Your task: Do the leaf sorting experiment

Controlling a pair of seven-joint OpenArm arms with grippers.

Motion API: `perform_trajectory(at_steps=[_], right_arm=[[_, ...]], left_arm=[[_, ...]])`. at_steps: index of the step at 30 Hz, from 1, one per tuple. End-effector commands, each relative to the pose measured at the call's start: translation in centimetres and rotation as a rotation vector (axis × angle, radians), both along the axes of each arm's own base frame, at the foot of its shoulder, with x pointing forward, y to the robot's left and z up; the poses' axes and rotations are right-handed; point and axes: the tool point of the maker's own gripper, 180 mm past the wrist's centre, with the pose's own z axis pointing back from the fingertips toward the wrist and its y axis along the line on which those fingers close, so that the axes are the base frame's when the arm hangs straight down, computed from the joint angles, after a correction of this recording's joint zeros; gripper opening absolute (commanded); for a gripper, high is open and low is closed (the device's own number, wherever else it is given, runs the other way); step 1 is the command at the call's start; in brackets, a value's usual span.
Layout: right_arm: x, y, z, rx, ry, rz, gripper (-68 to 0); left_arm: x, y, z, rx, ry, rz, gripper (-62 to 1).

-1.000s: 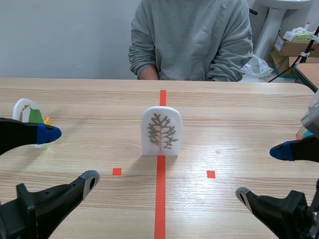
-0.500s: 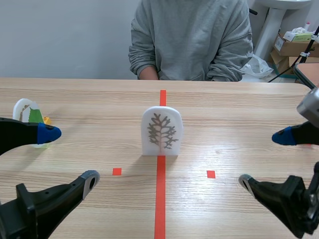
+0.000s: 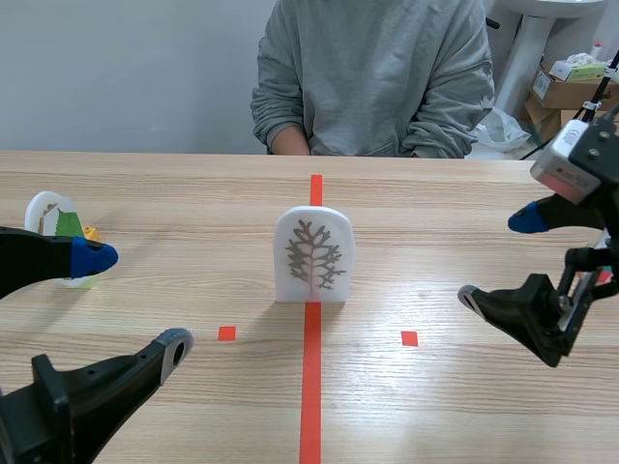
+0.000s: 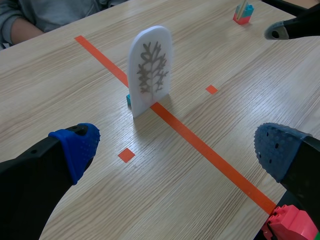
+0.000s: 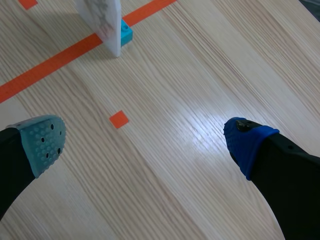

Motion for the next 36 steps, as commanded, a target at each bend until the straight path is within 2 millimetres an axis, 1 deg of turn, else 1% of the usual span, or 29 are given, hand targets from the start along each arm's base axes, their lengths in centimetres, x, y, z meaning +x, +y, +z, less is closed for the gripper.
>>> perform_trajectory(at_steps=[1, 4, 11, 17, 24, 30, 36], right_arm=[[1.0, 0.3, 1.0, -0.005, -0.039, 0.027, -0.8], [2.1, 1.1, 0.5, -0.006, -0.039, 0.056, -0.8], [4.4, 3.0, -0.3, -0.038, -0.057, 0.144, -0.8], [6.3, 4.7, 0.1, -0.039, -0.092, 0.21, -0.8], [8.3, 7.6, 0.4, -0.007, -0.113, 0.263, -0.8], [8.5, 10.7, -0.3, 0.041, -0.104, 0.304, -0.8], [7.8, 12.9, -2.1, 0.085, -0.061, 0.32, -0.8]], left_arm=[[-0.1, -0.1, 0.2, -0.006, -0.009, 0.002, 1.4], [0.2, 0.2, 0.0, 0.025, -0.022, 0.011, 1.4], [0.3, 0.2, 0.3, 0.017, -0.034, 0.016, 1.4], [0.4, 0.3, 0.3, 0.018, -0.035, 0.023, 1.4], [0.6, 0.5, 0.3, 0.016, -0.039, 0.047, 1.4], [0.7, 0.5, 0.4, 0.005, -0.038, 0.059, 1.4], [0.7, 0.5, 0.4, 0.005, -0.038, 0.059, 1.4]])
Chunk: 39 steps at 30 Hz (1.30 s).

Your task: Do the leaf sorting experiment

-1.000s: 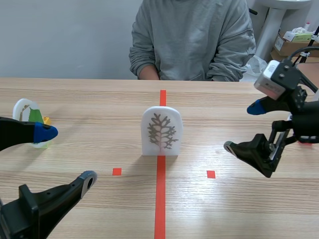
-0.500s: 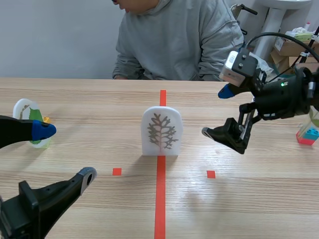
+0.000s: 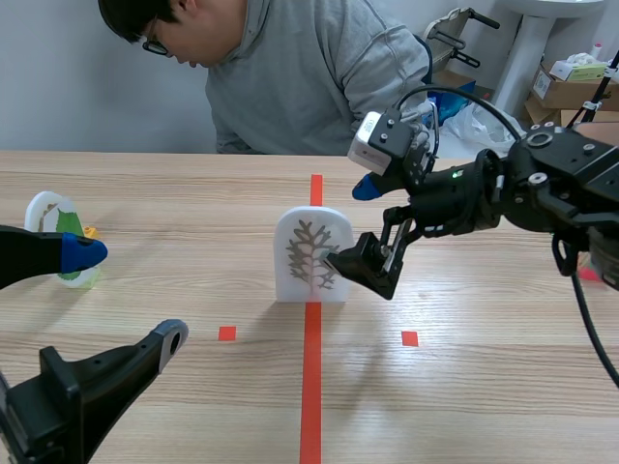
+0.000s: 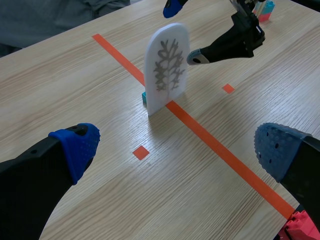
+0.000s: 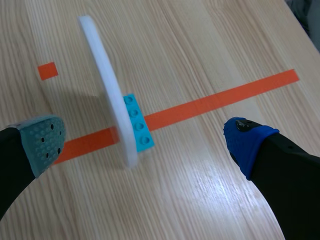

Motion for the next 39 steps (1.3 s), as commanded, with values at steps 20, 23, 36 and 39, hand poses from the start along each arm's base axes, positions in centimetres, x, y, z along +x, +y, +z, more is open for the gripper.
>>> perform_trajectory(at_steps=[20, 23, 36, 39], right_arm=[[0.0, 2.5, -1.6, 0.017, -0.016, -0.023, -11.0], [0.0, 2.5, -1.6, 0.019, -0.016, -0.022, -20.4], [-0.1, 2.8, -1.2, 0.05, -0.025, -0.017, -47.0], [-0.3, 2.8, -1.4, 0.05, -0.019, -0.017, -55.0]], left_arm=[[0.4, -0.2, 1.0, -0.031, -0.033, 0.002, 1.4], [0.4, -0.2, 1.0, -0.03, -0.032, 0.002, 1.4], [0.4, -0.2, 1.0, -0.03, -0.032, 0.002, 1.4], [0.4, -0.2, 1.0, -0.03, -0.032, 0.002, 1.4]])
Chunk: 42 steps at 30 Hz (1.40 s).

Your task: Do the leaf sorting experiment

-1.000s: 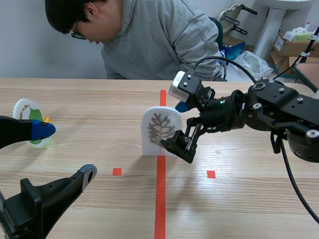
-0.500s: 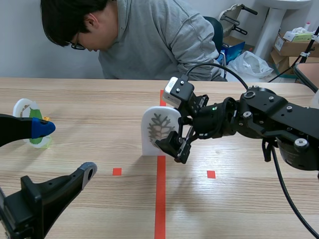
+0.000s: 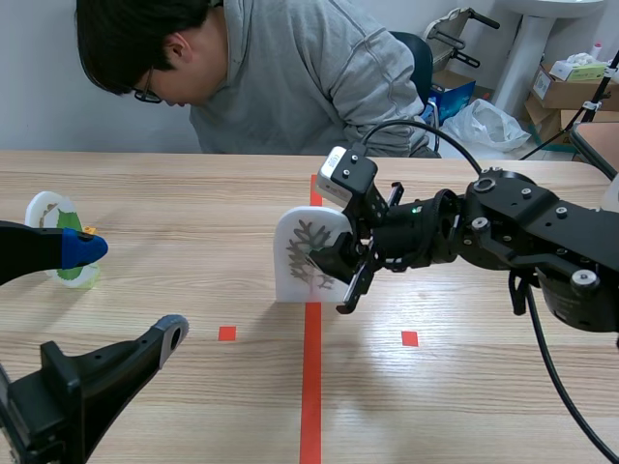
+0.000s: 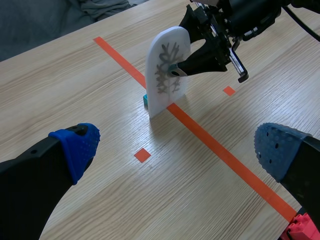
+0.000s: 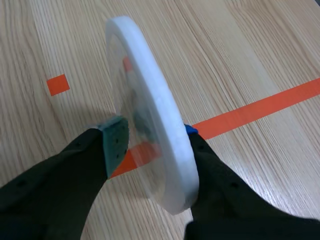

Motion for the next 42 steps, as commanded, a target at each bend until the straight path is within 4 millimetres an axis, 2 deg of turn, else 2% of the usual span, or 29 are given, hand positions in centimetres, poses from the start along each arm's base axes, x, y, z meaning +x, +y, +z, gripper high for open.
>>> perform_trajectory(at_steps=[1, 7, 15, 19, 22, 25, 30, 36, 42], right_arm=[[0.5, 0.0, 0.9, 0.019, -0.021, -0.001, -57.2], [0.3, -0.1, 0.6, 0.019, -0.013, -0.002, -66.6], [0.3, -0.1, 0.7, 0.02, -0.014, -0.002, -66.7], [0.8, -0.3, 1.7, 0.053, -0.013, -0.025, -66.7], [1.9, -1.3, 2.7, 0.073, -0.004, -0.081, -66.7], [3.2, -3.3, 4.0, 0.114, 0.004, -0.17, -66.6], [4.6, -8.1, 5.0, 0.173, 0.019, -0.341, -66.6], [5.2, -15.2, 5.5, 0.238, 0.019, -0.554, -66.6], [4.9, -22.7, 5.7, 0.268, -0.004, -0.787, -66.6]], left_arm=[[0.2, -0.2, 0.8, -0.031, -0.024, 0.001, 1.4], [0.2, -0.2, 0.8, -0.031, -0.024, 0.001, 1.4], [0.2, -0.2, 0.8, -0.03, -0.023, 0.001, 1.4], [0.2, -0.2, 0.8, -0.03, -0.023, 0.001, 1.4], [0.2, -0.2, 0.7, -0.028, -0.021, 0.001, 1.4], [0.2, -0.2, 0.7, -0.028, -0.021, 0.001, 1.4], [0.2, -0.2, 0.7, -0.029, -0.021, 0.002, 1.4], [0.2, -0.2, 0.7, -0.028, -0.021, 0.002, 1.4], [0.2, -0.2, 0.7, -0.029, -0.021, 0.002, 1.4]])
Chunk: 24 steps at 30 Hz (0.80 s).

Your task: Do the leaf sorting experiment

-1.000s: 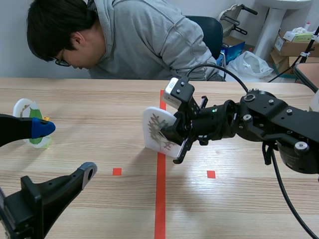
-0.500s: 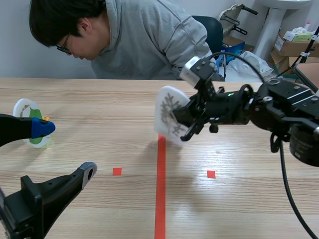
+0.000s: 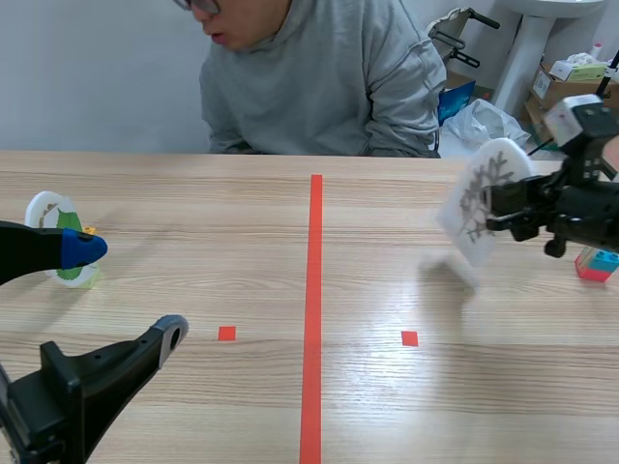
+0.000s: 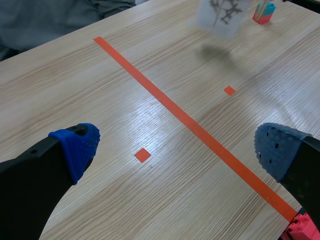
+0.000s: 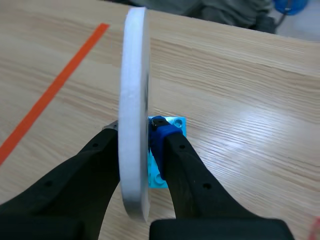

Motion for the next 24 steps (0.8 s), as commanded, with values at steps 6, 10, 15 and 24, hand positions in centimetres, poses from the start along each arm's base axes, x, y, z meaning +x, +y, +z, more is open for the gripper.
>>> perform_trajectory(at_steps=[6, 10, 15, 24], right_arm=[[-1.1, -6.4, 0.4, 0.011, 0.008, -0.2, -66.6], [-2.6, -8.5, -0.8, 0.008, 0.043, -0.274, -66.6], [-4.3, -10.1, -2.3, -0.003, 0.085, -0.34, -66.6], [-5.4, -10.4, -3.3, 0.007, 0.105, -0.366, -66.0]], left_arm=[[0.2, -0.2, 0.7, -0.029, -0.021, 0.002, 1.4], [0.2, -0.2, 0.8, -0.029, -0.021, 0.002, 1.4], [0.2, -0.2, 0.8, -0.03, -0.021, 0.002, 1.4], [0.2, -0.2, 0.8, -0.035, -0.021, 0.004, 1.4]])
